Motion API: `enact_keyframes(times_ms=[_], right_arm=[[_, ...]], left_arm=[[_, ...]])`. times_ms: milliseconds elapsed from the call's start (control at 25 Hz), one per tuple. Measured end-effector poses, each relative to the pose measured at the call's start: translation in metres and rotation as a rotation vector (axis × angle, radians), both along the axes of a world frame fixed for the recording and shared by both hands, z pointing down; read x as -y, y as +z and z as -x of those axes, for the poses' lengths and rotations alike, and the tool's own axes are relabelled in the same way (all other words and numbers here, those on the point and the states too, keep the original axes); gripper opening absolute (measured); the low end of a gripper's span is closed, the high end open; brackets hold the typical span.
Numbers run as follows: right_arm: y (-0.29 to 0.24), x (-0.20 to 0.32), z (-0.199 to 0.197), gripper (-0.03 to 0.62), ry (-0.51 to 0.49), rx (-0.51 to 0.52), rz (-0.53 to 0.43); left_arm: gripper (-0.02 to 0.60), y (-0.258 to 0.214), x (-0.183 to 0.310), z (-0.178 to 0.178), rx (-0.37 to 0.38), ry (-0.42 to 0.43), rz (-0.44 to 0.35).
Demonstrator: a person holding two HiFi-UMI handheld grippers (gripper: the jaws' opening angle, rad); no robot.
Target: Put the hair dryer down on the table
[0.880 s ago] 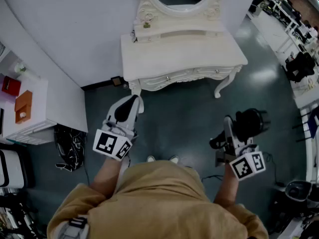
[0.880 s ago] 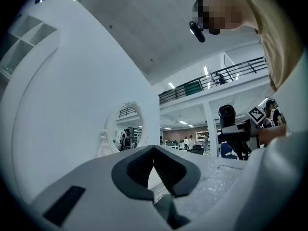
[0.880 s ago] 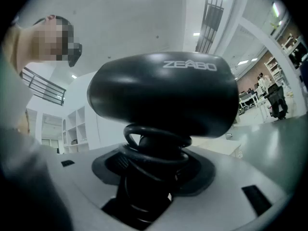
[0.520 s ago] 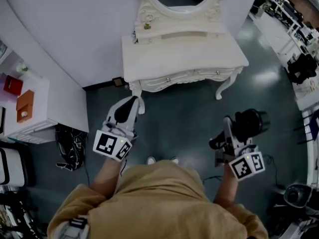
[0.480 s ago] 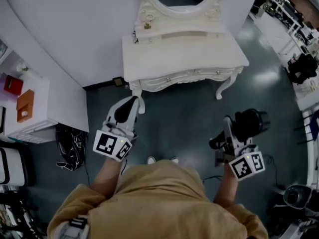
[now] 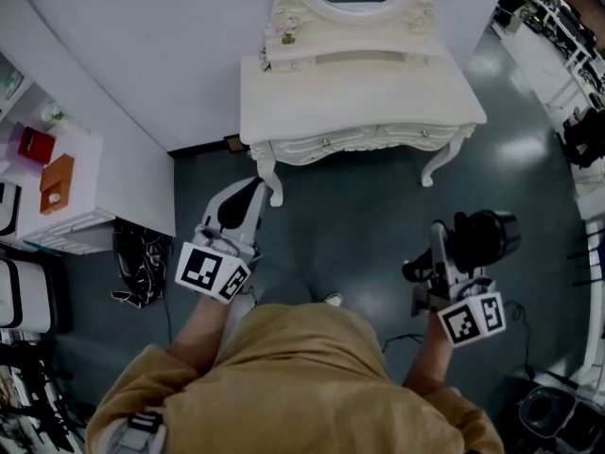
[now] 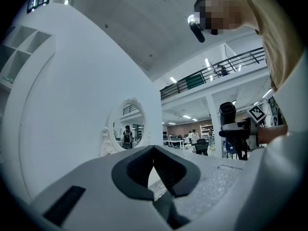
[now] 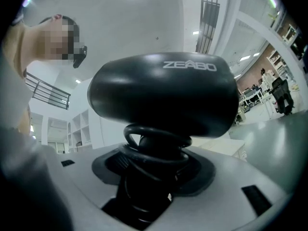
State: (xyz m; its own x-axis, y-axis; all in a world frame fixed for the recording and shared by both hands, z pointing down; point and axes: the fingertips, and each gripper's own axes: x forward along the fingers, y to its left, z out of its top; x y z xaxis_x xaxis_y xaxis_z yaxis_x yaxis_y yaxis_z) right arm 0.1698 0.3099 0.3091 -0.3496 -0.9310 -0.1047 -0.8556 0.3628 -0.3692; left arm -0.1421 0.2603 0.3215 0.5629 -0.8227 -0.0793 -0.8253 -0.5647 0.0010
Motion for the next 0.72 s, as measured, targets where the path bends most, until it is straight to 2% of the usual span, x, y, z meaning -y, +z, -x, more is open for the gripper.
enact_keyframes(times_ms=[200,360,560,720], right_arm=[[0.012,0.008,-0.006,0.253,-0.024,0.028,0.018],[0.018,0.031,-0.007,0.253,-0.036,0.029,0.037],[0.030,0.076,-0.008,0.253,-0.035,0.011,0.069],[0.032,0.133,-0.011,0.253,-0.015,0.006,0.091]], left_arm=[[0.003,0.011,0.002,-0.005,0.020,-0.019,0.024],[0.003,0.016,0.026,-0.008,0.010,-0.022,0.033],[0.003,0.038,0.078,-0.021,-0.011,0.005,0.072],[0.004,0.043,0.147,-0.035,-0.030,0.047,0.078]])
